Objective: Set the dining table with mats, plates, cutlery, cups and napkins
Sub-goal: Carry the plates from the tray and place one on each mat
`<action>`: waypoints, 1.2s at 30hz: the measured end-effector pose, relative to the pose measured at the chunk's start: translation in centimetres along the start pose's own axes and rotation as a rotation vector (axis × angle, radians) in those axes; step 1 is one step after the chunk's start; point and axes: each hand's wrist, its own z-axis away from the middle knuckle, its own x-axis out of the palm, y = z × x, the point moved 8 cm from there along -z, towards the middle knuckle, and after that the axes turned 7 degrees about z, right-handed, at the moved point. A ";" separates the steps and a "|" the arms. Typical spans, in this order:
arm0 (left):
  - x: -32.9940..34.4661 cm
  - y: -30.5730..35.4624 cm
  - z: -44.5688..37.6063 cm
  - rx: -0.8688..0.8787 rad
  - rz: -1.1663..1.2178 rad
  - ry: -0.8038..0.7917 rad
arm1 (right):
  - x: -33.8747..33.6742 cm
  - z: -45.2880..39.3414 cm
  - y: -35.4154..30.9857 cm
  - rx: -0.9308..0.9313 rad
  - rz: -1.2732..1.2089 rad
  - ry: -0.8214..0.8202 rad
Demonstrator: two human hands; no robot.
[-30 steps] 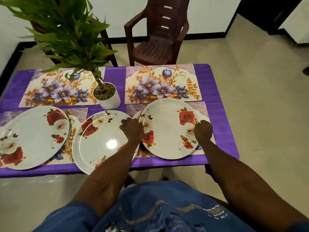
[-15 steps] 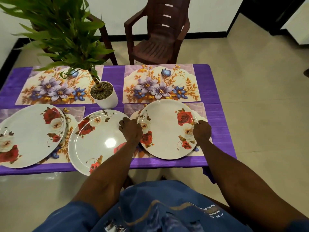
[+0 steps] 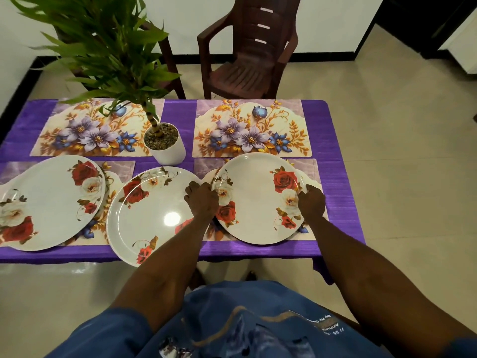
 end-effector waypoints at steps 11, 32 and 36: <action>0.1 -0.3 0.2 0.016 0.039 -0.015 | 0.0 0.2 -0.3 -0.027 0.046 -0.010; -7.3 -9.3 3.8 0.095 0.193 0.372 | 11.3 16.9 -17.7 -0.840 0.368 -0.061; -9.8 -13.5 3.3 -0.001 0.177 0.411 | 13.1 19.0 -19.4 -0.812 0.396 -0.102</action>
